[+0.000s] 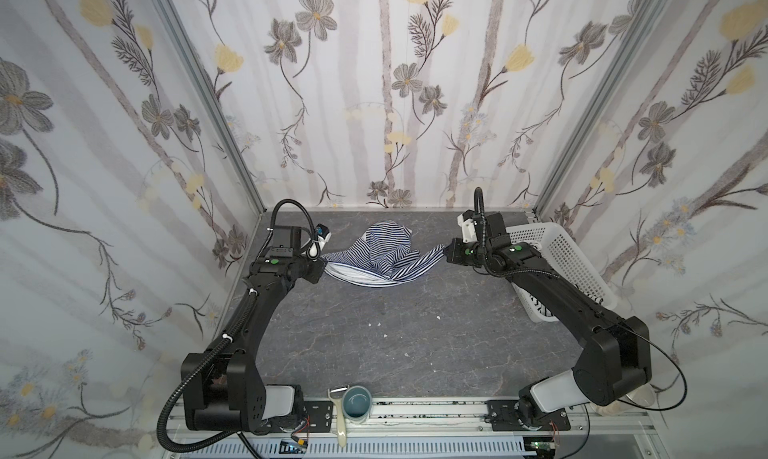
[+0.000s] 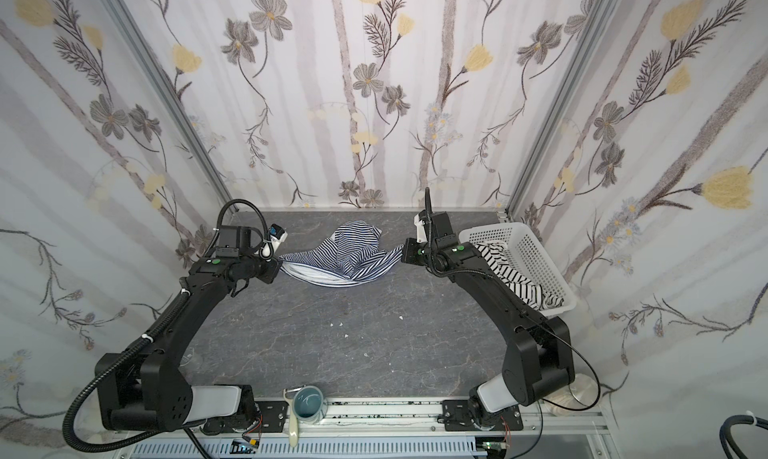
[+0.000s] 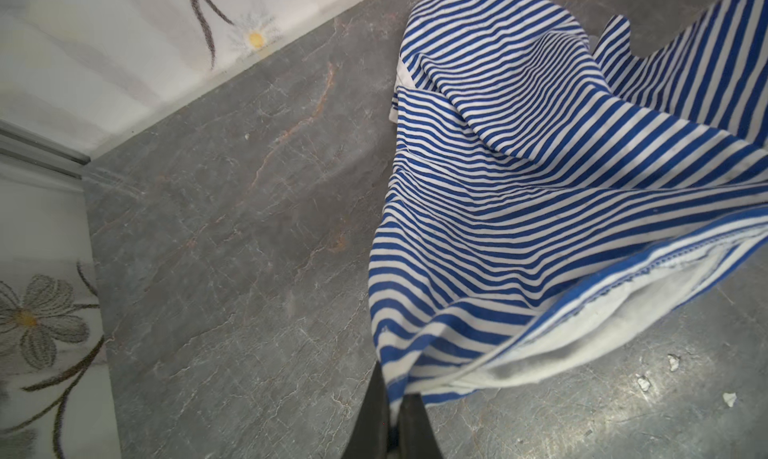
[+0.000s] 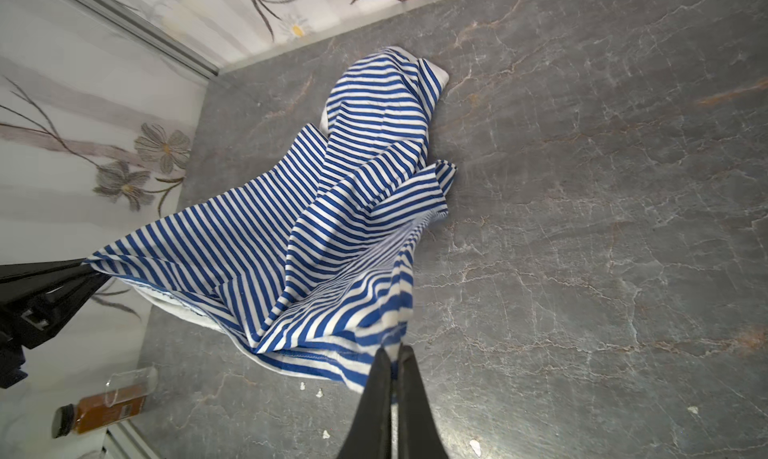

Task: Fold and stack the tank tops
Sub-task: 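Lift the tank top with both grippers, stretching it apart to hang open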

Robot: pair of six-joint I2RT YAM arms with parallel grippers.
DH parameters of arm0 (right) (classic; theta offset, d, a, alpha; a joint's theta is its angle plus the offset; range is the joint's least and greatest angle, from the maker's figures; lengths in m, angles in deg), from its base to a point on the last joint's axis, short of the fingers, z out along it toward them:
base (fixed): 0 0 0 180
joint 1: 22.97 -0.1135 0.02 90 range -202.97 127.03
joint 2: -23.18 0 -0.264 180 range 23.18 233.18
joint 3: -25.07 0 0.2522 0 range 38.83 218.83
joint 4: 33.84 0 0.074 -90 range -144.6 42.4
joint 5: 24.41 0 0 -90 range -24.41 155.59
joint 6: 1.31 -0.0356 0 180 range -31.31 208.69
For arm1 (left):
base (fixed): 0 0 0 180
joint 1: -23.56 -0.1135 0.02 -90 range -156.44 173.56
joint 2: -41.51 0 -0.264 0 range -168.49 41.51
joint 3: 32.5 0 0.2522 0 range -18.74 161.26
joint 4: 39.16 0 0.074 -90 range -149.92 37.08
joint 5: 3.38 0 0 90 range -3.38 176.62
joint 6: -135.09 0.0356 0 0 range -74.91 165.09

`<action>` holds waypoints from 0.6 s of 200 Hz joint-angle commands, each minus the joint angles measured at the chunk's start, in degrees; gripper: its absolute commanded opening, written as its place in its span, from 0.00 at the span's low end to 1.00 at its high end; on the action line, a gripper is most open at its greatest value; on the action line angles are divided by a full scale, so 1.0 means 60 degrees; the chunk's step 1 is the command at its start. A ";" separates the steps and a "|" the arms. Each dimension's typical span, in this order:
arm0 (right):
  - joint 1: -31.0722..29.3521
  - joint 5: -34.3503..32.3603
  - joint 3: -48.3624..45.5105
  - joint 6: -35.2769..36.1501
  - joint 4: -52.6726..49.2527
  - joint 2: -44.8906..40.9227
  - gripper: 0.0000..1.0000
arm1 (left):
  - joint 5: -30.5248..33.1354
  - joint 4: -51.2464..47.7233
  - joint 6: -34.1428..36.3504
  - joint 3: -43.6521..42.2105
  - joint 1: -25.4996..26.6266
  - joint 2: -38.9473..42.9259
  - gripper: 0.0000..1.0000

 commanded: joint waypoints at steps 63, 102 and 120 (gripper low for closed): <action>0.0393 0.0834 0.3705 -0.0247 -0.1085 -0.1078 0.00 | -0.1303 -0.1951 -0.0907 0.5887 -0.0017 -0.0875 0.00; 0.0075 -0.0236 0.5808 -0.0052 -0.2277 -0.1414 0.00 | -0.1686 -0.2093 -0.1432 0.7295 -0.0016 -0.0550 0.00; -0.0163 -0.0489 0.6179 -0.0129 -0.2333 -0.1712 0.00 | -0.1724 -0.2086 -0.1713 0.7652 -0.0009 -0.0243 0.00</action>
